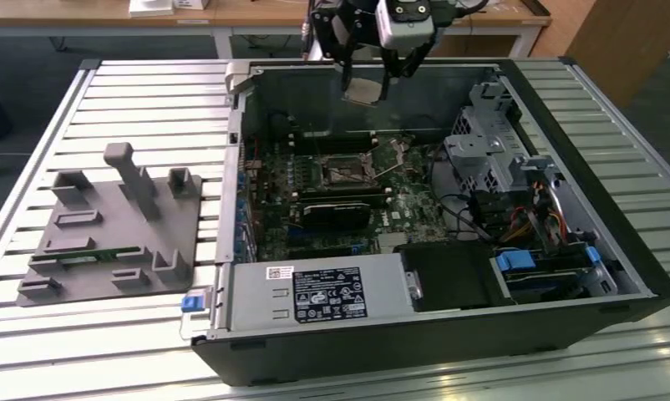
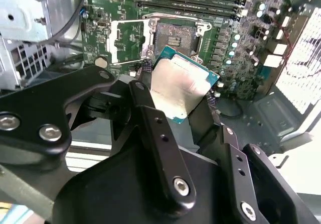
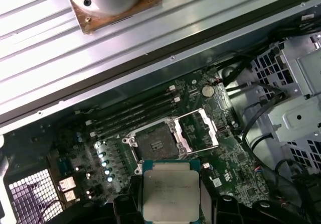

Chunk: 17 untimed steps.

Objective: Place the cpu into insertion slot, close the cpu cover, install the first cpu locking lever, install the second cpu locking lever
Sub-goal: 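Place the cpu into insertion slot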

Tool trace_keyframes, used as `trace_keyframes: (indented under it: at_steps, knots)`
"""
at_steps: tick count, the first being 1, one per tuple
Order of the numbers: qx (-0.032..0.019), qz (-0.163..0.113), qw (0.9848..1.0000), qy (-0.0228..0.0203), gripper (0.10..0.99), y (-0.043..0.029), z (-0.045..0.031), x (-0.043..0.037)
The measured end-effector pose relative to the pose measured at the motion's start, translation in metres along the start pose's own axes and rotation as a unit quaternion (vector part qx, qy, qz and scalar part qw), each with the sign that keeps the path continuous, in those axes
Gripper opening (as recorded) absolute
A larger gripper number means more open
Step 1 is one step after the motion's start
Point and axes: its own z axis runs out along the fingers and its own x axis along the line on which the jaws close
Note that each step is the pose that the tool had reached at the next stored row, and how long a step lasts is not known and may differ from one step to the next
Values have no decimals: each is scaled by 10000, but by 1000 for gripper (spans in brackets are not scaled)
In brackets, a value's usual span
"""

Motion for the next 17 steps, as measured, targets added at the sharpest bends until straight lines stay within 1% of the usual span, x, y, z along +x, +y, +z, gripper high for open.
trace_keyframes:
  at_steps: [4,10,17]
  knots:
    - [-3,210,9998,-18,541,0,2,0]
    - [-8,499,9987,-41,541,0,5,0]
    - [-15,826,9966,-69,541,-1,9,0]
